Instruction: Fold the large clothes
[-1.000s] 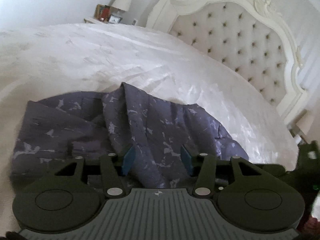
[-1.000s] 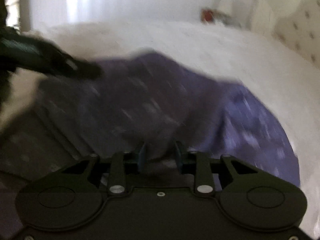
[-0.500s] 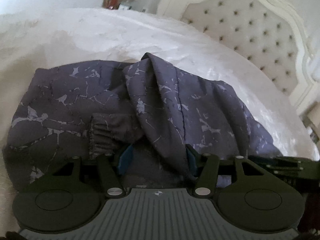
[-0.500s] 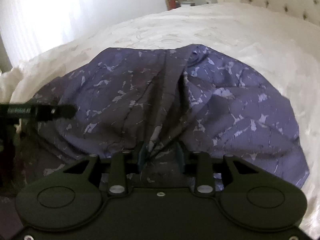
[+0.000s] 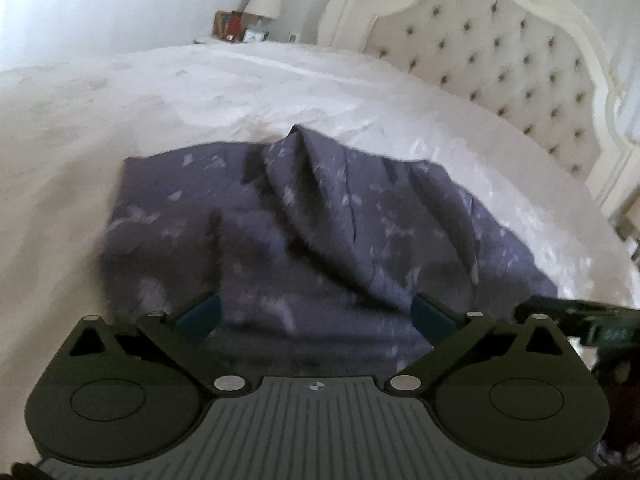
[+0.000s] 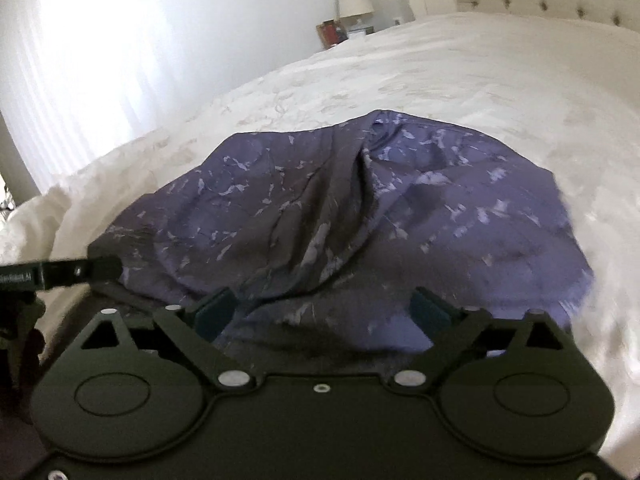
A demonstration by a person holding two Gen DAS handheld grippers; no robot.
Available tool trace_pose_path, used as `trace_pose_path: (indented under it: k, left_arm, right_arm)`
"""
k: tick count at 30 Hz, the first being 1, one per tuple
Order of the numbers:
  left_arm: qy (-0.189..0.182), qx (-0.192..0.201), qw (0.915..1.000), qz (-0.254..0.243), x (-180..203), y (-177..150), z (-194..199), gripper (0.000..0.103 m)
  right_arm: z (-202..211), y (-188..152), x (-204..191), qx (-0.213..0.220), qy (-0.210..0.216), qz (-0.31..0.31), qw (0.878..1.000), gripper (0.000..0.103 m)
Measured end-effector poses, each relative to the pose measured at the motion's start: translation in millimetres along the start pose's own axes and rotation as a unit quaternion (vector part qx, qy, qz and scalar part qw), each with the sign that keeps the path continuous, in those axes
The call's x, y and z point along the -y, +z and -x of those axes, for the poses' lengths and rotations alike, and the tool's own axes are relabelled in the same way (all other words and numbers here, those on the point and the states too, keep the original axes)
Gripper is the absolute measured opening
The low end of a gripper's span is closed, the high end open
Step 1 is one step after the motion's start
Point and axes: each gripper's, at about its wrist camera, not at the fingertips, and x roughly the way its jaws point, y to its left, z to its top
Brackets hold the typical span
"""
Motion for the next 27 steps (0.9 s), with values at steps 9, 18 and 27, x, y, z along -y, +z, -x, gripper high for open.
trace_pose_path:
  k: [9, 18, 27]
  left_arm:
    - [0.018, -0.025, 0.9995, 0.006, -9, -35, 55, 0.103]
    - [0.036, -0.072, 0.9964, 0.028, -32, -76, 98, 0.103]
    - [0.032, -0.132, 0.9899, 0.039, -43, -110, 111, 0.103]
  right_arm:
    - [64, -32, 5, -0.009, -0.029, -0.034, 0.999, 0.102]
    - [120, -73, 27, -0.054, -0.057, -0.097, 0.992, 0.102]
    - [137, -111, 59, -0.142, -0.06, -0.203, 0.967, 0.102]
